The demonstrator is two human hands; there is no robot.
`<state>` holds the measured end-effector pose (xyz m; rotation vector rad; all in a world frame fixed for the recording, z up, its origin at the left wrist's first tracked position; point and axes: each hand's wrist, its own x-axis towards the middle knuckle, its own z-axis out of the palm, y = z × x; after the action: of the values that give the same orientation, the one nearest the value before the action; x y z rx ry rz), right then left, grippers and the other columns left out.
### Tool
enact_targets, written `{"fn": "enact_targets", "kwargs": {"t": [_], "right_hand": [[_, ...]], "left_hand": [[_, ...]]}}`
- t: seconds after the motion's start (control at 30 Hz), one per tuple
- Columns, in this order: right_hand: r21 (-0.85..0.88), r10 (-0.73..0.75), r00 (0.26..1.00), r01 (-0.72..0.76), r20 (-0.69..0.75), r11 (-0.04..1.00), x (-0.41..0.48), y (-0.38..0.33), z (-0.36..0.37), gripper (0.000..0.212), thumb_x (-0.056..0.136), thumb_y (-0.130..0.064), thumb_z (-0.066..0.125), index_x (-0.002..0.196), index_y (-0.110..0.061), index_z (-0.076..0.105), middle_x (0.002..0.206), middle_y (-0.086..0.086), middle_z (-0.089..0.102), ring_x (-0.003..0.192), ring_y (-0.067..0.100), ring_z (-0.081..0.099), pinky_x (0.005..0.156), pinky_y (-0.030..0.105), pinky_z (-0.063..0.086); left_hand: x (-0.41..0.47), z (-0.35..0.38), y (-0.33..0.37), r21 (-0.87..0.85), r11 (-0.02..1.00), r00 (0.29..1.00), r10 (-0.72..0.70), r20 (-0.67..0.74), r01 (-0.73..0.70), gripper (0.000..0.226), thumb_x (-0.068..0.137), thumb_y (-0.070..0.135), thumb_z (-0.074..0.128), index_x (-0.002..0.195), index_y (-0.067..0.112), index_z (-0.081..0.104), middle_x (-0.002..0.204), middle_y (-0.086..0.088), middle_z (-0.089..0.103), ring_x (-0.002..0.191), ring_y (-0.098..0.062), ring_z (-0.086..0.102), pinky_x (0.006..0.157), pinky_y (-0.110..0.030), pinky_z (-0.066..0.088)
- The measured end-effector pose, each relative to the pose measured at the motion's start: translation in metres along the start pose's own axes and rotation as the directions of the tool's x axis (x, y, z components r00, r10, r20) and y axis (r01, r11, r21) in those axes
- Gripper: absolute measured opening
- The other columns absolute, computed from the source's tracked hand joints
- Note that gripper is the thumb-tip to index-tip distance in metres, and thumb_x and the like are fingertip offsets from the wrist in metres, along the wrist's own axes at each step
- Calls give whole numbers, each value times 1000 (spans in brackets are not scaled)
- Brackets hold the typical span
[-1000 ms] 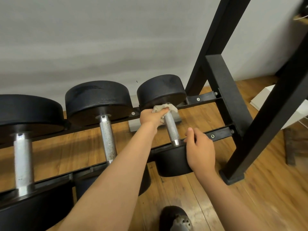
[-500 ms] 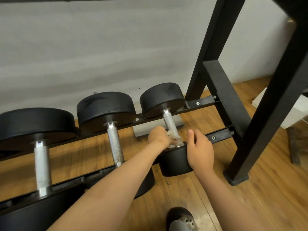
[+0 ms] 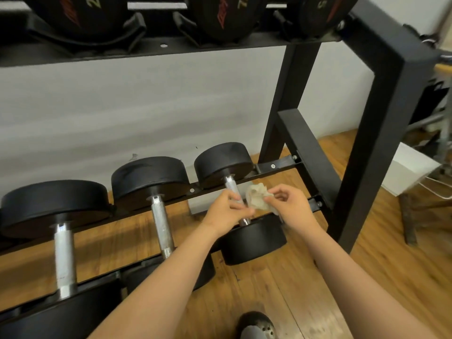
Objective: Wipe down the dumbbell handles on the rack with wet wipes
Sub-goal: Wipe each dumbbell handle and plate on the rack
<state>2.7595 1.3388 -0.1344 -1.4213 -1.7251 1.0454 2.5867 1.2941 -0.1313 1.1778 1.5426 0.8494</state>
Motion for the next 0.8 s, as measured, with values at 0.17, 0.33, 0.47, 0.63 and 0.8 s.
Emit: {"fn": "enact_targets", "kwargs": {"t": [0.17,0.33,0.47,0.63,0.8], "right_hand": [[-569,50,998,-17,42,822,34,12,9,19,91,-12,62,108,-20,63,98,-3,61,93,18,60,78,30,50],[-681,185,947,46,262,731,57,26,33,19,86,-11,68,102,-20,69,104,0,65,99,20,63,84,31,53],[-466,248,853,-7,459,885,60,23,30,23,88,-24,67,98,-4,73,96,12,70,93,27,65,89,38,52],[-298,330,782,-193,529,935,63,20,20,30,91,-4,57,118,-17,62,108,11,69,101,25,67,97,41,52],[-529,389,760,-71,520,846,66,12,30,39,82,-10,70,119,-17,66,103,2,70,99,20,65,96,39,52]], "left_hand": [[0,33,-27,-30,998,891,-69,-449,62,26,103,30,44,121,11,49,102,5,55,86,-4,51,68,-15,39],[13,64,-59,-26,990,807,-128,-577,139,35,100,43,41,124,18,49,120,2,56,108,-18,55,86,-34,47],[16,67,-63,-27,999,773,-52,-632,45,19,97,42,48,113,31,50,113,10,58,99,-12,57,78,-32,48],[13,65,-59,-26,999,787,-36,-616,25,9,97,41,48,104,38,44,107,12,59,95,-10,58,80,-35,51],[15,67,-61,-45,999,792,-41,-609,17,6,99,34,48,104,35,46,92,18,54,83,-3,54,63,-20,40]]}}
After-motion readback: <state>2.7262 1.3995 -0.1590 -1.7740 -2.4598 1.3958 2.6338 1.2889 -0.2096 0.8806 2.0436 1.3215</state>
